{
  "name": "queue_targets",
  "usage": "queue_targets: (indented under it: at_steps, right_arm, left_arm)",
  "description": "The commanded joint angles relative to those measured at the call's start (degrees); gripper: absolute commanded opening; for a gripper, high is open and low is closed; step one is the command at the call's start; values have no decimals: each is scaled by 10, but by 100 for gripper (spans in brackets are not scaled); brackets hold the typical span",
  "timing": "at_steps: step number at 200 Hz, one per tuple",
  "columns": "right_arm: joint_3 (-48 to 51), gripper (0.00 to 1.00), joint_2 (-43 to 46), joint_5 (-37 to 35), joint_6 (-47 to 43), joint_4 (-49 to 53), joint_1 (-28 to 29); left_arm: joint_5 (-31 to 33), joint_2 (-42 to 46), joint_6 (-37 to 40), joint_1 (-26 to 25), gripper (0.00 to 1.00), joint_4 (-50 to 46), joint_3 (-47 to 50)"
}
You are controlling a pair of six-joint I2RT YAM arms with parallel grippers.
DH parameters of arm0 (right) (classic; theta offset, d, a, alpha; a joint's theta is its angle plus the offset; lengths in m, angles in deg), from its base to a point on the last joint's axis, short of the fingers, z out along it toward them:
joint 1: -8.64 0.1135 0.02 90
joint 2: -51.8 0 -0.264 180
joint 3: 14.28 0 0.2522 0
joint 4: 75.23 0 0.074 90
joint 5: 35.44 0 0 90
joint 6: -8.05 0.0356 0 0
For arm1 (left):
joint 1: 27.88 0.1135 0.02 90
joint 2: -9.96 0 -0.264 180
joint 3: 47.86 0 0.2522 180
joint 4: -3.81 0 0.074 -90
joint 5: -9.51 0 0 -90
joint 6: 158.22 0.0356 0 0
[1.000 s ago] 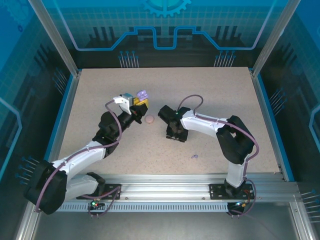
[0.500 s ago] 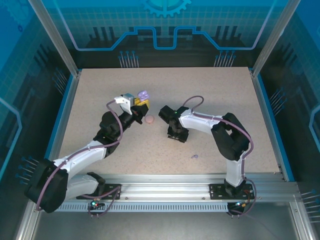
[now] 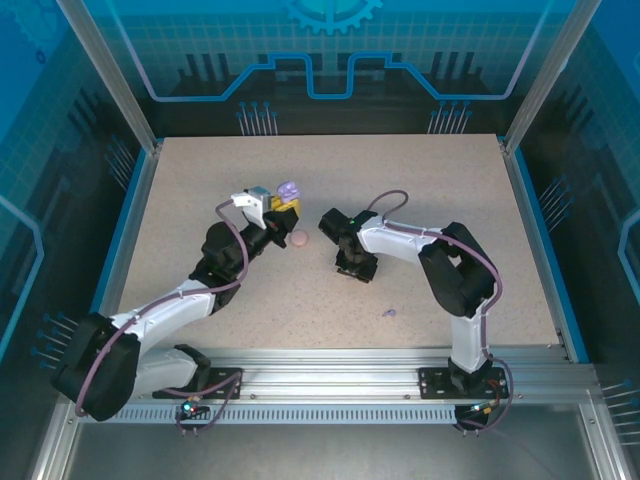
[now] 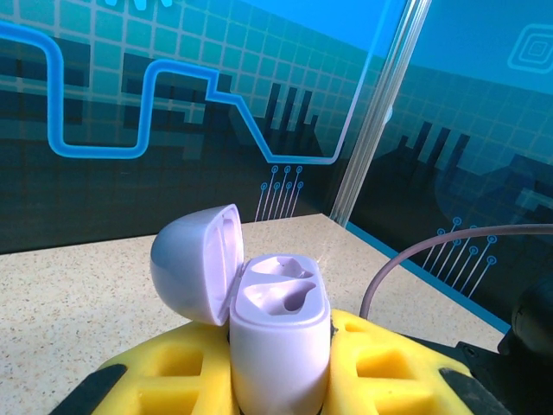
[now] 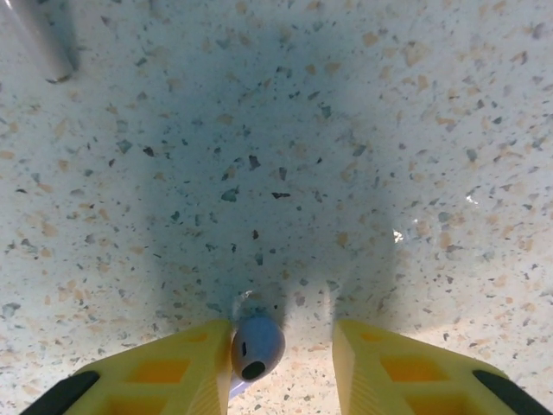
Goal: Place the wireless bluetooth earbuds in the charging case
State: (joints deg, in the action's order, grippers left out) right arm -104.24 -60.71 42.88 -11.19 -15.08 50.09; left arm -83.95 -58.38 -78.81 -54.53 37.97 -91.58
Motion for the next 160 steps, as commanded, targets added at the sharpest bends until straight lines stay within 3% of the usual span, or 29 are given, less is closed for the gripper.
queue_targets:
  at_steps: [1,38,88,160]
  right_arm:
    - [-14,34,-13,3,17,3,-6]
    - [-13,30,-19,6,21,-2,-6]
    - [-6,36,-17,-2,31,-2,-13]
    - [24,33,14,-9,50,-21,-25]
  left_arm:
    - [-6,-4,-6,-4,0,28,-23]
    - [-7,-5,-7,-5,0,28,-25]
    - [-7,-6,-7,-7,0,27,-26]
    - [-9,-11,-7,-9,0,27,-30]
